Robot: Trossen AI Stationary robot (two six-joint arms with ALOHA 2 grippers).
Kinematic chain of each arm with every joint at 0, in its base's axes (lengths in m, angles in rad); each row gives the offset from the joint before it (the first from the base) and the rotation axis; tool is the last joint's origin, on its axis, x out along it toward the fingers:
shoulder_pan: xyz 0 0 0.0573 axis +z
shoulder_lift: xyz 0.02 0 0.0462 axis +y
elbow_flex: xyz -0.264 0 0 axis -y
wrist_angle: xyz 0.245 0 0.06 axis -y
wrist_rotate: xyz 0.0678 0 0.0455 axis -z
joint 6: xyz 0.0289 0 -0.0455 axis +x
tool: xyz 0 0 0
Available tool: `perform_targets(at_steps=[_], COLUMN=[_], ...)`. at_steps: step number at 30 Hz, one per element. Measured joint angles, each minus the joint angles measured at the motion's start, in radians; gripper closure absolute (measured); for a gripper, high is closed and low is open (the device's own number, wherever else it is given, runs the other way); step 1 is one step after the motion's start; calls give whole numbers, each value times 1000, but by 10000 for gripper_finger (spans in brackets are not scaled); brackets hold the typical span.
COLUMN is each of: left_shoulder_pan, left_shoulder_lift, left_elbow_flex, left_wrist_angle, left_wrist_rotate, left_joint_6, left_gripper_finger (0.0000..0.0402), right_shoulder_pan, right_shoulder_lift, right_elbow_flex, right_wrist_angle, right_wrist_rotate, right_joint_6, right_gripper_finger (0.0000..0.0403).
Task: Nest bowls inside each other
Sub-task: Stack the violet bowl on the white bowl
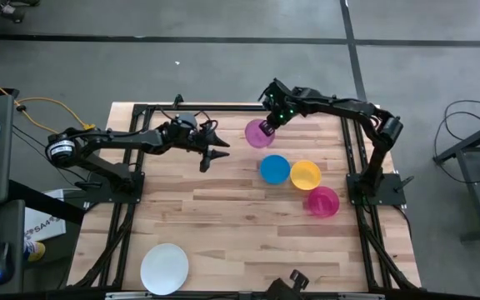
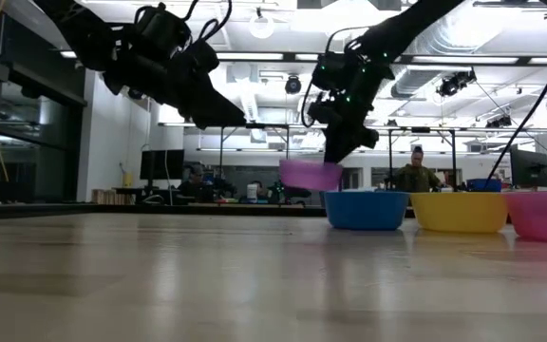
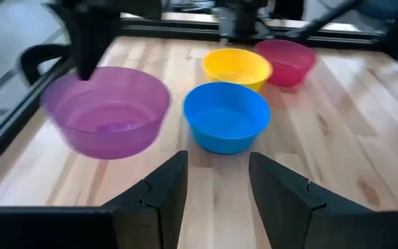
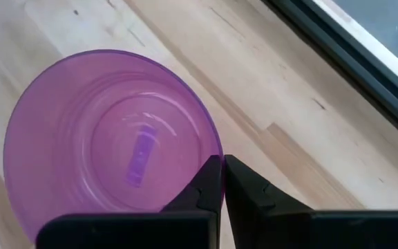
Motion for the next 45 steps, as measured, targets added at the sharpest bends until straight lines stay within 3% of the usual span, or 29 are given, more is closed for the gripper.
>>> perform_targets(at_steps=[5,14,17,31,45], left_shoulder_pan=[-62,-272,-320,-360,-440], left_shoulder_lift=[-36,-27,-10,152,209], left_elbow_flex=[0,202,246,450,510], left_wrist_angle=[-67,-423,-454,-695,-786], left_wrist_rotate=[-23,-387,-436,-456,-433], left_joint_6=[106,331,386,449,505], left_gripper_finger=[247,247,247,247,247], right_shoulder_pan=[26,96,119,272,335], right_shoulder_lift=[0,0,0,0,-1], right_elbow_flex=[37,38,38,38,38], right_wrist_angle=[-76,-86,-88,-79,-46], right_wrist_rotate=[-1,-55,-58,-53,-61], right_joint_6=[0,6,9,26,18], right_gripper_finger=[399,399,399,399,399])
